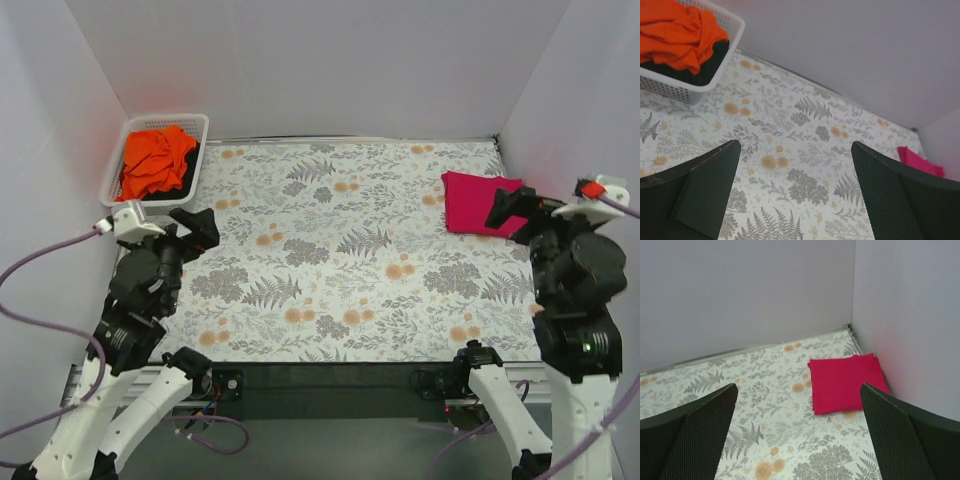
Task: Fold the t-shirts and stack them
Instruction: Reset both grippers
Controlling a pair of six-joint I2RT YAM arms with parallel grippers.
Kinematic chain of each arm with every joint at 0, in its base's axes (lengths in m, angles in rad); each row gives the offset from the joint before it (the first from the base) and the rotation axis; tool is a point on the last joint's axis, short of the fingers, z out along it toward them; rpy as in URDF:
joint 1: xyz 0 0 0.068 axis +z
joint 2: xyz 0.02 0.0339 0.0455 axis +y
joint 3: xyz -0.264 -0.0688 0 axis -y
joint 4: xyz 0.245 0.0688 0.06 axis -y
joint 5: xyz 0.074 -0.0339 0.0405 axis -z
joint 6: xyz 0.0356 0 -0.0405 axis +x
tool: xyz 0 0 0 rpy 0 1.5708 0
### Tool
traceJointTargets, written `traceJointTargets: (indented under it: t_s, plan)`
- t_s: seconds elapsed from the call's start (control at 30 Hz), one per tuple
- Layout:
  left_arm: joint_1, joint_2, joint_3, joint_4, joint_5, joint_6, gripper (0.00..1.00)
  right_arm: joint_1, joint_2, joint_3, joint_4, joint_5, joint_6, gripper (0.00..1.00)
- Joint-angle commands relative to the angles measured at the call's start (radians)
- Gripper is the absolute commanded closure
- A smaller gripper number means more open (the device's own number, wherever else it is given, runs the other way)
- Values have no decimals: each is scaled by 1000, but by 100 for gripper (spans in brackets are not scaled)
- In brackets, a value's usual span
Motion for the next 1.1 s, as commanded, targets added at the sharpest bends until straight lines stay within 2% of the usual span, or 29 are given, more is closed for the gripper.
traceJointTargets:
  t_s: [0.0,0.2,0.3,0.6,1.07]
  plan:
    - [3,-129,-40,-20,-35,33,13,23,-129,-84,12,23,-11,2]
    - [3,-275,-143,5,-70,25,11,25,-365,-243,110,11,-92,2]
    - [3,-326,-189,20,-92,18,11,23,-407,-280,170,-19,-117,2]
    - [3,-363,-205,37,-123,-16,10,37,-398,-346,271,-64,-129,2]
    - [1,-320,-223,89,-129,-41,10,46,-392,-366,288,-86,-147,2]
